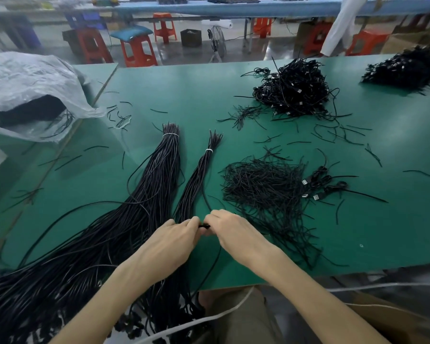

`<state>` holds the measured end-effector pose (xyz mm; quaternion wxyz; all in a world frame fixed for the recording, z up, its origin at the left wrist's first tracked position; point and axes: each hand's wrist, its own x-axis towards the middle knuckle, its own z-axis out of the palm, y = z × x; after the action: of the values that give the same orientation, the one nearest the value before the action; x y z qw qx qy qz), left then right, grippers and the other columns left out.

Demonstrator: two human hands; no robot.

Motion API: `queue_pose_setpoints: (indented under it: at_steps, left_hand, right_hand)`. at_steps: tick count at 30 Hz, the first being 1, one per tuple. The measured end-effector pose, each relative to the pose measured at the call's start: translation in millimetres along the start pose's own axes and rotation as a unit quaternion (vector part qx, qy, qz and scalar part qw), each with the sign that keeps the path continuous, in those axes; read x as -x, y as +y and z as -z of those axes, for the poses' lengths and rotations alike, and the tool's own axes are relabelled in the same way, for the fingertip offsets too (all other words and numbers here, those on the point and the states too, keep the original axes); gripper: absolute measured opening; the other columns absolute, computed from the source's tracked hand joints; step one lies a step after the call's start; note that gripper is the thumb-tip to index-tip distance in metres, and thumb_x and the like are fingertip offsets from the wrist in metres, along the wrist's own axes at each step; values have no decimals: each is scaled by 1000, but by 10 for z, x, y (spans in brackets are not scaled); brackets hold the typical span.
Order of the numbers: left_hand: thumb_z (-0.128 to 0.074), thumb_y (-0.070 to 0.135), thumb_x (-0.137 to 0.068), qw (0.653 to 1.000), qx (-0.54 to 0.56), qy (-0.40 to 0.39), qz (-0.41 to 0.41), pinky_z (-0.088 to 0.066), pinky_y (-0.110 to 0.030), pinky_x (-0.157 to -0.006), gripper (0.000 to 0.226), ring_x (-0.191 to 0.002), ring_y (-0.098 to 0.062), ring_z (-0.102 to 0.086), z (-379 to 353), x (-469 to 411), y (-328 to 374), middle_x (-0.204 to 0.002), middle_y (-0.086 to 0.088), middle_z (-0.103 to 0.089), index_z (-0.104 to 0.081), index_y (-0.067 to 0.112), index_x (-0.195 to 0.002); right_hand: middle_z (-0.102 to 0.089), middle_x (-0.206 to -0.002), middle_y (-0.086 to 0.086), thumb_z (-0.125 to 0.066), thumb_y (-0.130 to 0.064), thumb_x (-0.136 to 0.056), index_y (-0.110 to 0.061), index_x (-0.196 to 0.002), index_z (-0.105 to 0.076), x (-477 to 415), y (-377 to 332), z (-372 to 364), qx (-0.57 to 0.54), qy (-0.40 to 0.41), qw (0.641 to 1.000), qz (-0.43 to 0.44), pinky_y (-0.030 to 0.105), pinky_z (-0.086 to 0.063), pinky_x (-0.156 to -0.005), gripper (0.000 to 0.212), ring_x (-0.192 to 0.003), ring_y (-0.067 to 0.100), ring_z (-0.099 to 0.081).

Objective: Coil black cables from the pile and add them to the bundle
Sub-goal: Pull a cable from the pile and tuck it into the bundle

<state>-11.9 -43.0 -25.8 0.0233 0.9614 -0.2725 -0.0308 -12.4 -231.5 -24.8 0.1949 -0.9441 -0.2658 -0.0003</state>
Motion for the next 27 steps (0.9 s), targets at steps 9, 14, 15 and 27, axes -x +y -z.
queue_pose_setpoints:
  at_steps: [9,14,15,27]
  left_hand:
    - [-28,32,-112,938,297,33,175,-43,-47,-62,39,-64,-28,-52,-169,-227,-86,-73,-3,-52,-42,14,-80]
    - [-30,16,-111,928,297,49,220,-51,-44,-74,32,-75,-24,-57,-242,-325,-121,-83,-3,-55,-44,19,-82]
    - [-30,22,-112,915,329,53,230,-49,-45,-70,35,-71,-22,-55,-272,-321,-119,-81,-4,-56,-47,18,-81]
    - [-35,26,-112,753,604,30,258,-26,-21,-41,37,-45,-4,-33,-266,-324,-45,-55,12,-40,-46,10,-81]
  right_hand:
    - [-55,-131,6,-71,-19,-94,-10,-138,-54,-94,409,313,117,232,954,-149,43,-31,-110,48,-126,26,-48]
    - [-57,-123,7,-67,-30,-98,-11,-125,-58,-107,817,347,33,216,924,-313,41,-37,-102,34,-118,28,-49]
    - [-59,-122,7,-66,-35,-98,-13,-123,-60,-109,874,307,37,183,924,-333,42,-37,-101,33,-118,28,-50]
    - [-67,-106,5,-66,-27,-99,-16,-92,-71,-197,1013,185,19,153,916,-369,45,-35,-96,15,-111,31,-55]
